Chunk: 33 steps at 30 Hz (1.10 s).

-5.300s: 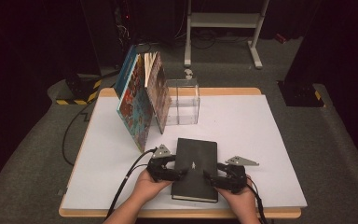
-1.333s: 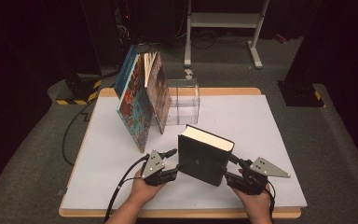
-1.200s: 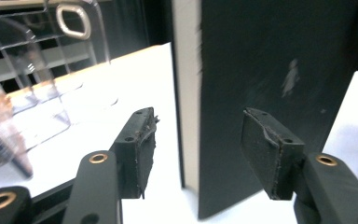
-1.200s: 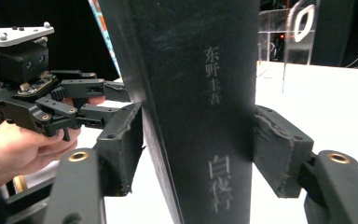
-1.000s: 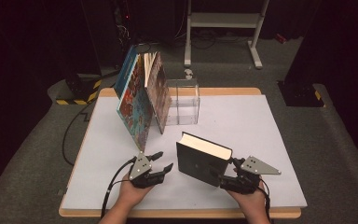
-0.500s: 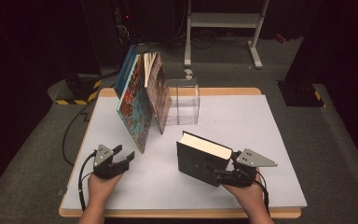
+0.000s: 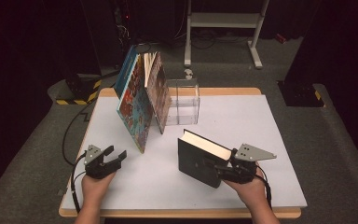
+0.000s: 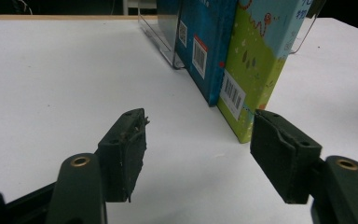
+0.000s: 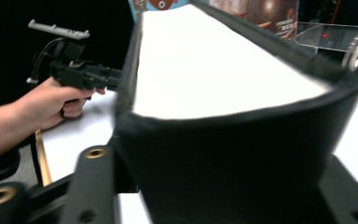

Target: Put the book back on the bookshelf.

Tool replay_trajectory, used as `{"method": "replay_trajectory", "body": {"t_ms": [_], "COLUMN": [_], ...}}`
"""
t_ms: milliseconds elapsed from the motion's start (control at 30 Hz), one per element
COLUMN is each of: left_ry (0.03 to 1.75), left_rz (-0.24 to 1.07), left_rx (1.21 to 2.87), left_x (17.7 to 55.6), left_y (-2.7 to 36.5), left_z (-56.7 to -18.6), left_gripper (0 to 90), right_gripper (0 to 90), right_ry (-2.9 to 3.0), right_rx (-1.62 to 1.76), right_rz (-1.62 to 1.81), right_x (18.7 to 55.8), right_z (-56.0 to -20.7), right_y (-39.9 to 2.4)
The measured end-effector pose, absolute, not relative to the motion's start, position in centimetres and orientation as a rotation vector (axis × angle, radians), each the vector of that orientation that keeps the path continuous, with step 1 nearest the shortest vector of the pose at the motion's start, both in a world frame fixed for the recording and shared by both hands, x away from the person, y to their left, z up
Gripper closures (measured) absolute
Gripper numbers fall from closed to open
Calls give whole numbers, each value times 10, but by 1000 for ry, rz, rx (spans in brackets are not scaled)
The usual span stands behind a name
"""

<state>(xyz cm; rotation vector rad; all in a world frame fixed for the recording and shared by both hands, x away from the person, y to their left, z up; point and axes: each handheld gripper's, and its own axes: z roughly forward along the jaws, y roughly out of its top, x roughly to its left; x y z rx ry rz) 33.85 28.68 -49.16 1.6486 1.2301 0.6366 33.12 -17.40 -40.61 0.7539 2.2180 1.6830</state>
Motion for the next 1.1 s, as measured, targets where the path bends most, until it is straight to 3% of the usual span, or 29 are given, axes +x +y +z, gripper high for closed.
{"method": "replay_trajectory", "body": {"t_ms": [567,1100], "left_ry": [1228,1186], "left_rz": [629,594], "left_rx": [1664,1642], "left_x": [341,340], "left_y": [287,285], "left_z": [-495,-493], "left_gripper": [322,318], "right_gripper": [540,540], "right_ry": [2148,1972], "right_rx": [858,1026], "right_rz": [1548,1409], "right_x": [325,379], "right_z": [-392,-371], "right_y": [-156,-118]}}
